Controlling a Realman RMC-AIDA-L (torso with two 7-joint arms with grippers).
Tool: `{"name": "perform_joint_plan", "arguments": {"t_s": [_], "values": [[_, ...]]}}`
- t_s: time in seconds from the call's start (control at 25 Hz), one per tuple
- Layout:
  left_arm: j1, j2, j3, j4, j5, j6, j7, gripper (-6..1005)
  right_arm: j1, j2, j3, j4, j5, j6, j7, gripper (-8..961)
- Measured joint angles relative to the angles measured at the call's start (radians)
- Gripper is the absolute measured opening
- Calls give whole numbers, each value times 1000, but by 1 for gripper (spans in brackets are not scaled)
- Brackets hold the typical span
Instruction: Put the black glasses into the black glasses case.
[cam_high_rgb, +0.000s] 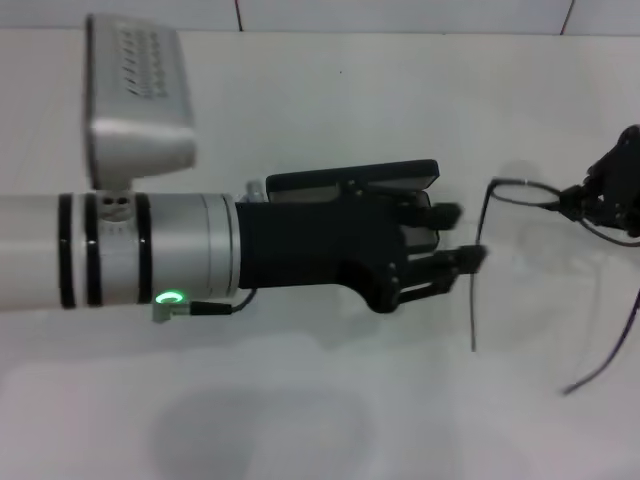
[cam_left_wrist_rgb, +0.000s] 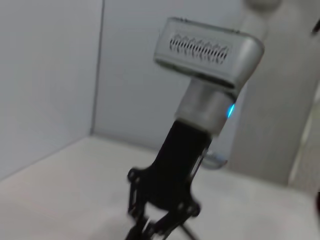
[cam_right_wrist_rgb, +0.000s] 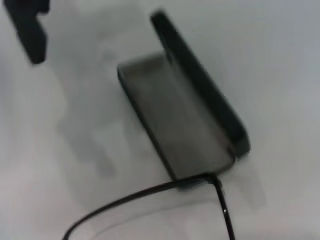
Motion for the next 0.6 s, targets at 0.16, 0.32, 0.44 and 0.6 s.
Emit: {"name": "perform_joint_plan", "arguments": {"t_s": [0.16,0.32,0.44,0.6], "values": [[-9,0,-33,3,-145,115,64,359,-77,3,110,-38,199,-30,-25,90],[-45,1,-89,-56,-324,236,122,319,-154,4,197,28,452,-22,-145,76],[-131,0,-111,-183,-407,282,150,206,-203,1,253,138,625,-22,-260,74],[-209,0,-124,-344,-479,316,221,113,-230,-7,280,304,787,-40,-393,73]]}}
